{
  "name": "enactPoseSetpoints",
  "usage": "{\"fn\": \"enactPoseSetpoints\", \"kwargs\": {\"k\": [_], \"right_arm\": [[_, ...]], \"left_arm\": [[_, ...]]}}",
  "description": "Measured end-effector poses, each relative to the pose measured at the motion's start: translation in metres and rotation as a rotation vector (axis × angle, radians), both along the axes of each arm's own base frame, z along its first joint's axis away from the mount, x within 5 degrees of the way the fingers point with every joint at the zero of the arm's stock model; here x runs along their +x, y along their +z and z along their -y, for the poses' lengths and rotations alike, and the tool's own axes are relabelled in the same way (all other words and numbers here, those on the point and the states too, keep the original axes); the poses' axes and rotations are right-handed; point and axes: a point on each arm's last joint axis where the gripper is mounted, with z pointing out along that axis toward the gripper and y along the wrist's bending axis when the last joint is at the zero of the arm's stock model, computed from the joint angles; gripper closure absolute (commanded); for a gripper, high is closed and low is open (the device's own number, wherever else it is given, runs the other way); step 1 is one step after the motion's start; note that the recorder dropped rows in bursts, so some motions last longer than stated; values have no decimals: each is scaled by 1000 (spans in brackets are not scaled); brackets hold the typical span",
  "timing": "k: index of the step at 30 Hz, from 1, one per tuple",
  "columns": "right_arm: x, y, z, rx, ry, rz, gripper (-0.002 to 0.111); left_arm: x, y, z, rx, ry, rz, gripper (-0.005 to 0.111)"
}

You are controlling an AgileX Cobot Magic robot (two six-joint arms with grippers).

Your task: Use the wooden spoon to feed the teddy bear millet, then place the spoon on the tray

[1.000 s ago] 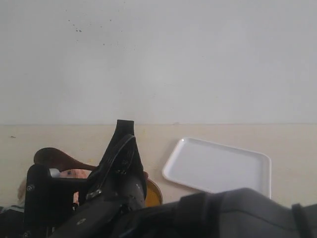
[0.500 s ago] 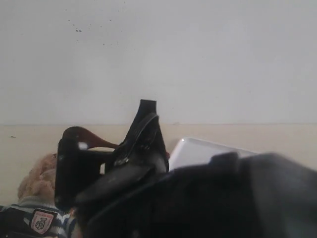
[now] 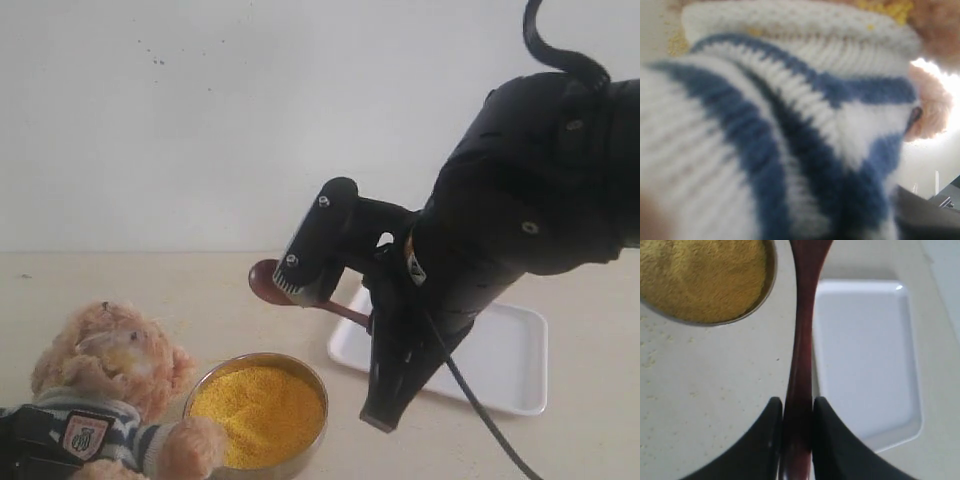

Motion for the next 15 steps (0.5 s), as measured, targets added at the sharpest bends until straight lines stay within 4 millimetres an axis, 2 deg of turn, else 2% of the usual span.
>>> {"fn": "enactPoseSetpoints", "kwargs": {"k": [5,15], "right_arm": [[-6,-4,2,-30,50,-83,108],[-10,-7,3,-38,44,-146,108]], "left_arm": [[1,0,0,-4,9,2,103],[2,1,0,-21,28,3,103]]}}
